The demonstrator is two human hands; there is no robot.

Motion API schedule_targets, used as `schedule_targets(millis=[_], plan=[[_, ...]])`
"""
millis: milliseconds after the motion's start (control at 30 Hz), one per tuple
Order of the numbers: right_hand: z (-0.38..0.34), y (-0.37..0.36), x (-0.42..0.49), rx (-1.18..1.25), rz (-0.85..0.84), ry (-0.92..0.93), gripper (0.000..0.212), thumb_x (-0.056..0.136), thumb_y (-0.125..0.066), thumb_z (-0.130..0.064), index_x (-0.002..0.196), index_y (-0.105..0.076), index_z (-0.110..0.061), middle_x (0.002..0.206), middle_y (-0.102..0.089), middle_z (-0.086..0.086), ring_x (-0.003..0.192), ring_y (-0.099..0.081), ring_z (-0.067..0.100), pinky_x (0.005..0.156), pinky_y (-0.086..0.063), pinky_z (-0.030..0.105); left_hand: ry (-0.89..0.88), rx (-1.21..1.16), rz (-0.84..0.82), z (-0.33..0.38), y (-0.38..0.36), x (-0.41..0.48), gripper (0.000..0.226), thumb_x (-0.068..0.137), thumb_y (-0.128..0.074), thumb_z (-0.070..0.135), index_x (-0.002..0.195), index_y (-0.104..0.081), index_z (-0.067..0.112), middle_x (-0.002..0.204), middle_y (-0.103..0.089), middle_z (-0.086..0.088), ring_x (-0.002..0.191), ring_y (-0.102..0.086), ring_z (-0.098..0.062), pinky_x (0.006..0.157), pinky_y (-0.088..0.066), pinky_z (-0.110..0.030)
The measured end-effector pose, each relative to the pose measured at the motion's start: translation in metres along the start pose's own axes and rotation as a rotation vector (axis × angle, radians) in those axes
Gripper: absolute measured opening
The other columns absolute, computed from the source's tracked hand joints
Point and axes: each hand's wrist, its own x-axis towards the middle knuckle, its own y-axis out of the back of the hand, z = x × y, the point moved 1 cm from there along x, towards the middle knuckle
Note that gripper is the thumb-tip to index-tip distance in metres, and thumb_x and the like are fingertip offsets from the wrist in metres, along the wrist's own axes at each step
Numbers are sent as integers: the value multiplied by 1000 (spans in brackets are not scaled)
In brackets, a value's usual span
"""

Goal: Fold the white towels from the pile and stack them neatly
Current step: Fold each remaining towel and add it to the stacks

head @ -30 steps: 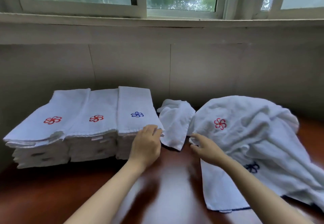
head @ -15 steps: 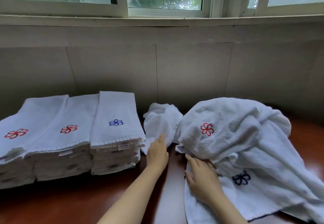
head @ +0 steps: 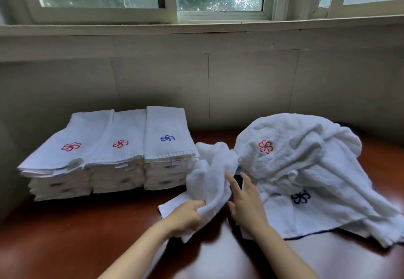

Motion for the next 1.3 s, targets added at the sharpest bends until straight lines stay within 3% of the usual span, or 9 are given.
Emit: schedule_targets(millis=[100,233,433,567,800,867,967,1133,1300], plan=[[-29,10,-6,42,242,130,63,53,-80,2,114,-69,-12,124,-53,31,99,-60,46,83,-53,46,-35,2,-11,-14,10,-36,21,49,-38,16,68,-42,23,61,-37,16,64,-38,-6,56,-28,-21],[-61,17,-22,-11,338,260,34,43,-78,10,70,-70,-9,92,-66,21,80,-67,37,72,-54,42,-12,133,54,-24,26,-80,24,59,-58,33,69,-37,28,62,-39,16,58,-39,0,50,-29,-16],[-89,27,-41,206,446,163,5,73,-50,-6,73,-53,-2,60,-56,16,60,-59,36,82,-45,44,-15,282,633,-14,68,-129,32,77,-63,40,72,-34,27,77,-62,-3,81,-59,-35,55,-29,-34],[-116,33,-46,328,379,280,42,74,-75,-3,93,-41,-17,55,-58,18,48,-57,40,46,-34,29,-158,348,970,-13,94,-158,21,76,-46,42,80,-53,23,74,-67,-8,76,-61,-39,55,-35,-33],[-119,31,-48,-94,171,265,18,85,-67,-23,95,-65,-8,80,-69,12,78,-63,38,66,-36,34,-46,-703,1135,-51,132,-176,17,92,-55,22,89,-66,35,87,-65,12,81,-63,-6,71,-50,-29],[-112,28,-48,-36,213,203,8,79,-69,-8,78,-65,-1,73,-62,18,67,-59,39,62,-42,40,26,-731,1146,-62,135,-177,16,91,-57,25,86,-68,36,74,-62,17,64,-58,-4,58,-45,-24],[-109,29,-45,169,195,145,8,83,-57,0,76,-58,-4,71,-55,11,70,-50,31,65,-33,37,168,-531,1225,-79,135,-175,10,91,-55,23,88,-65,25,85,-65,3,88,-62,-26,63,-44,-28],[-118,33,-54,993,-143,-159,27,99,-44,-19,80,-62,-22,76,-61,-5,70,-56,1,61,-44,17,461,217,943,-86,124,-178,57,82,-59,17,136,-41,25,135,-41,-13,122,-40,-38,95,-41,-42],[-125,27,-81,667,-865,162,26,89,-64,-31,112,-66,-18,108,-69,3,96,-61,5,90,-48,29,136,598,246,-63,88,-163,78,83,-50,6,147,-23,40,151,-17,-2,138,-20,-27,112,-26,-39]])
